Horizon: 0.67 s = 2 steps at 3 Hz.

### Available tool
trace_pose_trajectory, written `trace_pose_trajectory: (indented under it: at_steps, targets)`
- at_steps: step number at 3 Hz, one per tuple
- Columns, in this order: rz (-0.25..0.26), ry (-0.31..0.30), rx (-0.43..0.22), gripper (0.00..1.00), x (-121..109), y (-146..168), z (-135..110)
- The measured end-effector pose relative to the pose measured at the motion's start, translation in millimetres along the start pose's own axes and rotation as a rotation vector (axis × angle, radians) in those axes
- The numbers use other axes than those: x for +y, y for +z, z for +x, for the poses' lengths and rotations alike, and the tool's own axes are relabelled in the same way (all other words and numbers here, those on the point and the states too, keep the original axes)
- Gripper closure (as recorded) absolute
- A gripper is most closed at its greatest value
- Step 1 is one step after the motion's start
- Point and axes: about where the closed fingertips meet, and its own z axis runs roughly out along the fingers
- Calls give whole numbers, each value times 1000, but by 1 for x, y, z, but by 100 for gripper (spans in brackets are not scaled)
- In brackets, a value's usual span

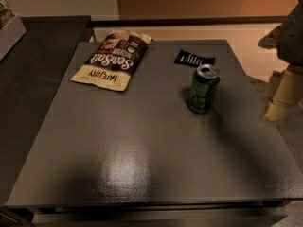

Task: Pick green can

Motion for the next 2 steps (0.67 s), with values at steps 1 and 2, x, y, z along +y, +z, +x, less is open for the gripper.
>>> trace_pose_trajectory:
  at_steps: [1,2]
  targets:
    - [0,0,0,0,0,0,0]
    - [0,0,0,0,0,0,0]
